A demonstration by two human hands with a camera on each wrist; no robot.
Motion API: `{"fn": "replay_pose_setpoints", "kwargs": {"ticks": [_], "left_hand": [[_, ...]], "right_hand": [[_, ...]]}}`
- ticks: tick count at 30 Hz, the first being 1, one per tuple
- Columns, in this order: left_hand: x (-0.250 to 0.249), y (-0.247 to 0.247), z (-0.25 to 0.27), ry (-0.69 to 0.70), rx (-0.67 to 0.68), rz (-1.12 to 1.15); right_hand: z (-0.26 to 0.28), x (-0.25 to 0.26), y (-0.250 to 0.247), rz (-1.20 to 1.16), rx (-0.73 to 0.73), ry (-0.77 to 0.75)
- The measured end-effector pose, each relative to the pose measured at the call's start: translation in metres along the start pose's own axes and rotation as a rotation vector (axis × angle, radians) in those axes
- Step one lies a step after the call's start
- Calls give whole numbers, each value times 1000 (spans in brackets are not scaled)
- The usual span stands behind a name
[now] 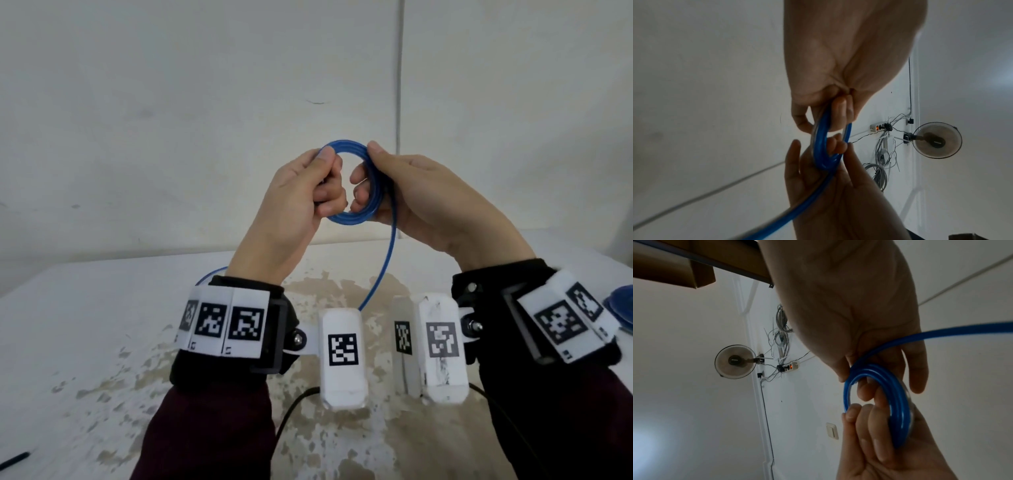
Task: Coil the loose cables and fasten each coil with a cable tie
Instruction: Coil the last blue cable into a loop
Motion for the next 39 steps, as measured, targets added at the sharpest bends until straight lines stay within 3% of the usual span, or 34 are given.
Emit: {"fn": "replay_pose_setpoints", "kwargs": {"ticks": [3, 8, 15, 23, 27, 32, 39], "left_hand": [[1, -1, -1, -8, -2, 33], [9, 3, 5, -105, 115, -100], [-9, -9, 0, 110, -20, -261], [-9, -11, 1, 165, 51, -556], [-1, -10, 2, 89, 126, -677], [3, -11, 7, 14, 210, -466], [-1, -15, 11, 5, 191, -347]], "right_hand": [[-1, 1, 0, 5, 5, -20], [2, 6, 10, 258, -20, -114], [-1, 5, 8, 155, -64, -93], [1, 11, 9, 369, -177, -184], [0, 5, 12, 365, -150, -132], [2, 6, 15, 396, -112, -111], [-1, 0, 20, 322, -38, -88]]}}
Point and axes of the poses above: each hand's wrist, its own z-axis away from the middle knuckle, its own y-axis out of the palm, x = y × z, the point moved 10 cm from there along -z, towards the middle knuckle, and after that the axes turned 8 degrees about y, right-handed, at the moved point
